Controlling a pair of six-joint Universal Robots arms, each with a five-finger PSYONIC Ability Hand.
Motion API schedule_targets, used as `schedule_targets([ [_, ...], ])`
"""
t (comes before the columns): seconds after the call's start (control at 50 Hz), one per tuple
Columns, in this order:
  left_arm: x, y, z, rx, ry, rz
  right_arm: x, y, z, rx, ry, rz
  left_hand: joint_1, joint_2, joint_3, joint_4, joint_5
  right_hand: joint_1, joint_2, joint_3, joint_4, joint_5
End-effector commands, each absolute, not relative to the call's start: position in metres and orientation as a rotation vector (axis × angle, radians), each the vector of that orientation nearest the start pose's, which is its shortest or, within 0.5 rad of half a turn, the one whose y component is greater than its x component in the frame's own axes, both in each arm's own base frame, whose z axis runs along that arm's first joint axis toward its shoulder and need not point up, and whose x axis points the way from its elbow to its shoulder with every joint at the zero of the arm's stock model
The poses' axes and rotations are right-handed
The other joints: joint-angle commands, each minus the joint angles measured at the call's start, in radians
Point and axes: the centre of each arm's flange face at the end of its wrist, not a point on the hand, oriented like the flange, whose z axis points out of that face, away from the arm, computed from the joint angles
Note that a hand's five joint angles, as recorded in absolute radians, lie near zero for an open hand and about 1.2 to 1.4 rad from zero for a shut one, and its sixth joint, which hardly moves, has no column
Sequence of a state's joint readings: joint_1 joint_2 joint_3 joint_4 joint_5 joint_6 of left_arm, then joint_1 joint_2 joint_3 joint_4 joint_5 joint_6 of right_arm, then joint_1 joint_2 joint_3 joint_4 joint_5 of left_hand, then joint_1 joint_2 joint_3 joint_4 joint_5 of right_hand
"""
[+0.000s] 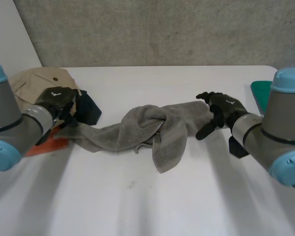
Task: Fold the laundry.
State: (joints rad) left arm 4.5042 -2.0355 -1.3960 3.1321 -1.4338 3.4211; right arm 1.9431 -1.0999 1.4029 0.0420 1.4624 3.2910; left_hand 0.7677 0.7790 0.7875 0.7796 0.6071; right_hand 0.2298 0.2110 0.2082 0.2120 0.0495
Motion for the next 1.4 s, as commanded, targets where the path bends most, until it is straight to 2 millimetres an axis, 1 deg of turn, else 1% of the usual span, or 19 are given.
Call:
schedule_targets([
  [0.02,-0.182,-0.361,0.194,0.740,2.437,-1.854,0.287,-0.228,0.199,-0.397,2.241,-1.367,-0.029,-0.040,-0.049,-0.041,-0.043,0.033,0.052,0.054,0.051,0.038],
  [0.08,-0.180,-0.365,0.185,0.828,2.448,-1.836,0.303,-0.208,0.190,-0.500,2.214,-1.350,-0.076,-0.087,-0.095,-0.087,-0.089,0.115,0.134,0.136,0.133,0.121],
  [0.18,-0.181,-0.366,0.168,0.927,2.485,-1.786,0.317,-0.201,0.172,-0.640,2.199,-1.438,-0.126,-0.137,-0.145,-0.137,-0.139,0.273,0.292,0.295,0.291,0.279],
  [0.42,-0.191,-0.365,0.147,1.009,2.508,-1.757,0.342,-0.210,0.132,-1.024,2.197,-1.630,-0.196,-0.207,-0.216,-0.208,-0.210,0.426,0.445,0.448,0.444,0.432],
  [0.6,-0.201,-0.368,0.141,1.038,2.481,-1.775,0.352,-0.223,0.116,-1.075,2.174,-1.677,-0.120,-0.131,-0.140,-0.132,-0.134,0.368,0.386,0.389,0.385,0.373],
  [0.76,-0.205,-0.377,0.132,1.042,2.475,-1.764,0.358,-0.237,0.102,-1.151,2.141,-1.751,0.170,0.159,0.151,0.158,0.157,0.391,0.410,0.412,0.409,0.397],
  [0.82,-0.206,-0.380,0.132,1.043,2.458,-1.766,0.360,-0.243,0.100,-1.162,2.127,-1.792,0.481,0.470,0.461,0.469,0.467,0.546,0.565,0.567,0.564,0.552],
  [0.84,-0.206,-0.382,0.134,1.037,2.445,-1.772,0.361,-0.246,0.101,-1.160,2.120,-1.821,0.627,0.616,0.607,0.615,0.613,0.878,0.897,0.900,0.896,0.884],
  [0.86,-0.207,-0.382,0.136,1.031,2.442,-1.776,0.361,-0.248,0.103,-1.155,2.115,-1.836,0.629,0.617,0.609,0.617,0.615,1.085,1.104,1.106,1.103,1.090],
  [0.88,-0.207,-0.383,0.137,1.023,2.437,-1.777,0.360,-0.251,0.104,-1.148,2.114,-1.851,0.629,0.617,0.609,0.617,0.615,1.166,1.184,1.187,1.183,1.171],
  [0.98,-0.205,-0.381,0.166,0.951,2.385,-1.847,0.351,-0.277,0.129,-1.066,2.092,-1.970,0.629,0.617,0.609,0.617,0.615,1.166,1.185,1.188,1.184,1.172],
  [1.04,-0.203,-0.373,0.207,0.884,2.336,-1.971,0.327,-0.302,0.169,-0.979,2.098,-2.056,0.629,0.617,0.609,0.617,0.615,1.166,1.185,1.188,1.184,1.172],
  [1.1,-0.200,-0.364,0.233,0.832,2.304,-2.056,0.311,-0.313,0.202,-0.942,2.068,-2.120,0.629,0.617,0.609,0.617,0.615,1.166,1.185,1.188,1.184,1.172],
  [1.12,-0.198,-0.359,0.248,0.804,2.279,-2.109,0.300,-0.320,0.224,-0.938,2.033,-2.160,0.629,0.617,0.609,0.617,0.615,1.166,1.185,1.188,1.184,1.172],
  [1.18,-0.193,-0.348,0.276,0.754,2.236,-2.212,0.277,-0.329,0.258,-0.961,2.028,-2.173,0.629,0.617,0.609,0.617,0.615,1.166,1.185,1.188,1.184,1.172],
  [1.26,-0.193,-0.330,0.298,0.733,2.226,-2.289,0.255,-0.329,0.288,-0.962,2.067,-2.133,0.629,0.617,0.609,0.617,0.615,1.166,1.185,1.188,1.184,1.172],
  [1.32,-0.195,-0.319,0.300,0.745,2.255,-2.295,0.248,-0.326,0.293,-0.973,2.106,-2.074,0.629,0.617,0.609,0.617,0.615,1.166,1.185,1.188,1.184,1.172],
  [1.36,-0.201,-0.310,0.291,0.786,2.304,-2.276,0.246,-0.321,0.285,-0.999,2.162,-1.958,0.629,0.617,0.609,0.617,0.615,1.146,1.165,1.167,1.164,1.151],
  [1.4,-0.210,-0.301,0.279,0.838,2.358,-2.240,0.247,-0.315,0.275,-1.017,2.205,-1.867,0.629,0.617,0.609,0.617,0.615,0.827,0.846,0.849,0.845,0.833],
])
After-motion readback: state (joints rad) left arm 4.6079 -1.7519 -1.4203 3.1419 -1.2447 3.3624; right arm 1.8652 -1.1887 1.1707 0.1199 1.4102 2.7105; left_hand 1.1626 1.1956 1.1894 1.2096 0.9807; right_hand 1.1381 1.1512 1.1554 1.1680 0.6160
